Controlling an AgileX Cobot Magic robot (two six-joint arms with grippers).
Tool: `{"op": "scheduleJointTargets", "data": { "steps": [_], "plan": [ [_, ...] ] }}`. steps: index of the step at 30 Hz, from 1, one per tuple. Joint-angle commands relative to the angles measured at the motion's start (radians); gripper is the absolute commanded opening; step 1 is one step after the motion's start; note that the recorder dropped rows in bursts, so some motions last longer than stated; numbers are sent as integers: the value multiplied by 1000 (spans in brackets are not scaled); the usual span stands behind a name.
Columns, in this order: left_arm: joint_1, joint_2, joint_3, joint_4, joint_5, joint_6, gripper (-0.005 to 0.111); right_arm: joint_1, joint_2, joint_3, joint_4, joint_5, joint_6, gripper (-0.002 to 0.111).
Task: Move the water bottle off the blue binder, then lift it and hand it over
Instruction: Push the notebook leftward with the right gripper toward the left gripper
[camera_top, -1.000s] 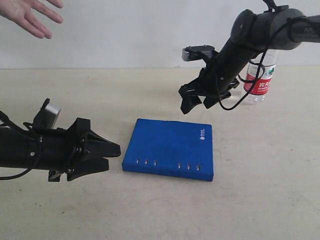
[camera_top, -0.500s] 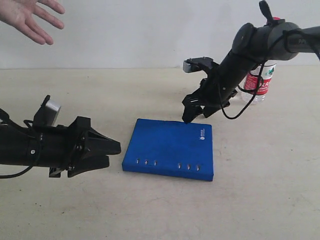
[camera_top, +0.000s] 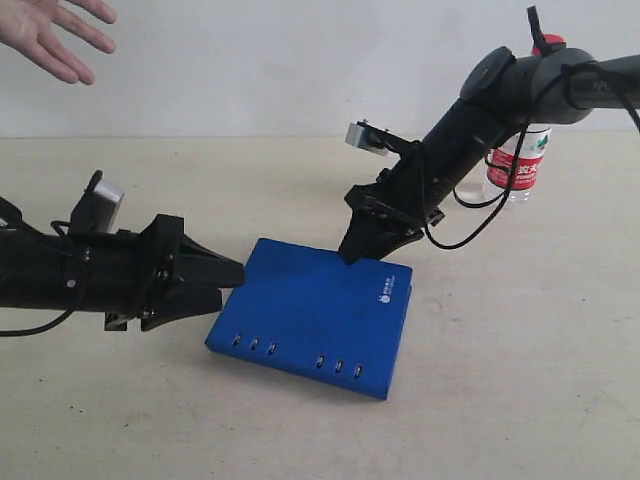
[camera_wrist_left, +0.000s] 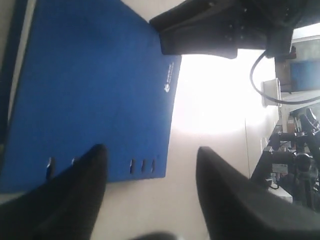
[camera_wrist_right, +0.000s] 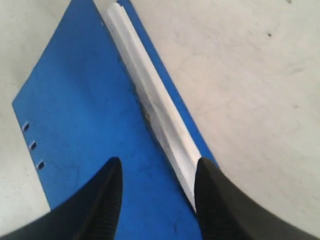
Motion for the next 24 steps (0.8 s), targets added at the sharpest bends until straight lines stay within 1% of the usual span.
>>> {"op": "scheduleJointTargets", "data": {
  "steps": [1,5,8,13,14,16,18,20,21,24],
  "plan": [
    [-1,-1,-53,-8,9,14,51,51,-18,3,19,14,37,39],
    [1,-1,-80,-8,-8,64,51,101,-18,3,17,14,37,39],
    [17,-1,-80,-8,-45,76,51,121,-18,3,13,14,31,39],
    [72,-1,-80,-8,-66,78,51,131,-18,3,13,14,3,38],
    [85,-1,-80,-8,-61,78,51,131,-18,3,13,14,-7,36],
    [109,-1,-80,-8,-58,78,51,131,-18,3,15,14,-18,26],
    [134,-2,-80,-8,-58,78,51,131,-18,3,19,14,-18,12],
    [156,-9,-80,-8,-58,78,51,131,-18,3,21,14,-18,2],
    [162,-14,-80,-8,-58,78,51,131,-18,3,21,14,-24,0],
    [167,-25,-80,-8,-58,80,51,131,-18,3,23,14,-46,0]
  ]
}}
